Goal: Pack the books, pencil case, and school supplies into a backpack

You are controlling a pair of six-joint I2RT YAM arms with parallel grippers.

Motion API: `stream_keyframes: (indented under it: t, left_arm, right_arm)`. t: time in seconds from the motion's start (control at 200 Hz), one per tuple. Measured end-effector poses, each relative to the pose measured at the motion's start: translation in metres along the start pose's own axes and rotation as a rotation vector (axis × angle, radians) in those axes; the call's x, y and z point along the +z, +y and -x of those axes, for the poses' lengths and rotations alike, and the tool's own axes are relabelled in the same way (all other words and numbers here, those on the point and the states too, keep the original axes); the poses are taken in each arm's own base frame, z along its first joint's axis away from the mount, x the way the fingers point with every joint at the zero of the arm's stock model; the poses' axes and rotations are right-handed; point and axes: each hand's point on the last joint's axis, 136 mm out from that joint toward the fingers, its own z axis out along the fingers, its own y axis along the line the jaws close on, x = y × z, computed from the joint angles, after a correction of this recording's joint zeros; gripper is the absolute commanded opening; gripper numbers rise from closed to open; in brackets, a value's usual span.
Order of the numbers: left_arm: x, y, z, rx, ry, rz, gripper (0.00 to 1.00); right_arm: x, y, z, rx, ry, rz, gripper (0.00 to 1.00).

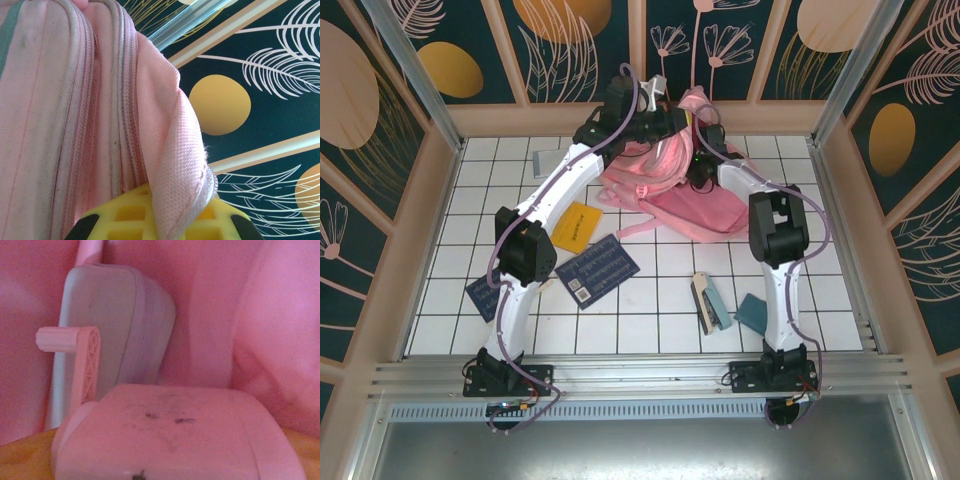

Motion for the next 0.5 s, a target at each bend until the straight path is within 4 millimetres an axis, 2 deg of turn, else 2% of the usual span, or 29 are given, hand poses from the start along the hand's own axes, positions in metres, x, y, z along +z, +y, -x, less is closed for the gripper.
stream_keyframes:
  t: [0.04,0.075,0.23,0.375,0.5]
  left_arm:
    - [0.000,0.000,0.000,-0.001,0.000,0.001,0.00]
    - [0.000,0.001,0.000,-0.001,0.001,0.002,0.00]
    - [-0.001,0.002,0.002,-0.002,-0.004,0.005,0.00]
    - [-0.003,0.005,0.005,-0.004,-0.009,0.008,0.00]
    - [-0.003,0.005,0.005,-0.004,-0.009,0.009,0.00]
  right_arm:
    - [0.001,0.005,-0.003,-0.008,0.005,0.018,0.89]
    - [0.002,0.009,-0.005,-0.016,0.012,0.031,0.93]
    - [-0.005,0.019,-0.010,-0.075,0.007,0.053,0.97]
    - [-0.036,0.025,-0.005,-0.128,-0.022,0.047,0.97]
    - [-0.071,0.036,0.004,-0.173,-0.070,0.066,0.96]
